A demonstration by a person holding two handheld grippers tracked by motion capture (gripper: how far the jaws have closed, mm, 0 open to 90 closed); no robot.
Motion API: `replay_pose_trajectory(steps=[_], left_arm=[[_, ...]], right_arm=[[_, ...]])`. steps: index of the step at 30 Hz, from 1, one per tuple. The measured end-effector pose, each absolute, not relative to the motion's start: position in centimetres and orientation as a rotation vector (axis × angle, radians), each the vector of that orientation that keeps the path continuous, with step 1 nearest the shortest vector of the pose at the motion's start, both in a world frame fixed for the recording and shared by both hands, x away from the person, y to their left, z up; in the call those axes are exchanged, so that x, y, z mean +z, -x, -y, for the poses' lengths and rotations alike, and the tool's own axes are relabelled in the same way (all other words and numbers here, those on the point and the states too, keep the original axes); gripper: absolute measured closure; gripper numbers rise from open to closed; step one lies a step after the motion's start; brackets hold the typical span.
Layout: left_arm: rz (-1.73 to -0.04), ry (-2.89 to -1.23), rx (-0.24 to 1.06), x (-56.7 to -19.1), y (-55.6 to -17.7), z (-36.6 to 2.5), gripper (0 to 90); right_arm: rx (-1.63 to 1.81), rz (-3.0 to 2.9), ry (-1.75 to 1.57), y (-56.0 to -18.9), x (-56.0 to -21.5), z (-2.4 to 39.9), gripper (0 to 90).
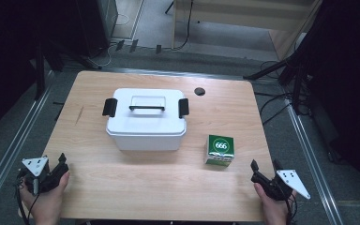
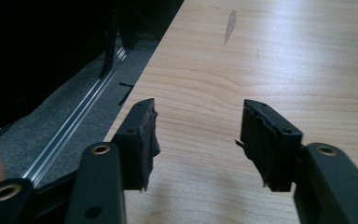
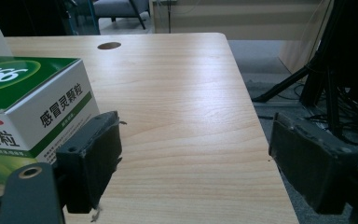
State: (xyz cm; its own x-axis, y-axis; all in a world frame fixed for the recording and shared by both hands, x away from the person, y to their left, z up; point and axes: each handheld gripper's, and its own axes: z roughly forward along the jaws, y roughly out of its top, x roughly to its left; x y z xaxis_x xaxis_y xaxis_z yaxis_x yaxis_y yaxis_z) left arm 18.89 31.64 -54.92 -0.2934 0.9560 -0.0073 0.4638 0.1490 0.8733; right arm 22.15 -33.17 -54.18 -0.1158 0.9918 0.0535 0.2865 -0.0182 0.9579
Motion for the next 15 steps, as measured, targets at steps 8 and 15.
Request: replay_pose_trajectory(steps=[8, 15], left_arm=[[-1.808, -1.344, 1.040, -54.9, -18.8, -31.7, 59.1], [-1.800, -1.332, 1.031, -54.8, -18.6, -31.8, 64.7]], right_arm=[[1.182, -1.489, -1.369, -21.9, -54.0, 33.2, 35.0], [1.272, -1.626, -1.363, -22.7, -53.1, 33.0, 74.4]])
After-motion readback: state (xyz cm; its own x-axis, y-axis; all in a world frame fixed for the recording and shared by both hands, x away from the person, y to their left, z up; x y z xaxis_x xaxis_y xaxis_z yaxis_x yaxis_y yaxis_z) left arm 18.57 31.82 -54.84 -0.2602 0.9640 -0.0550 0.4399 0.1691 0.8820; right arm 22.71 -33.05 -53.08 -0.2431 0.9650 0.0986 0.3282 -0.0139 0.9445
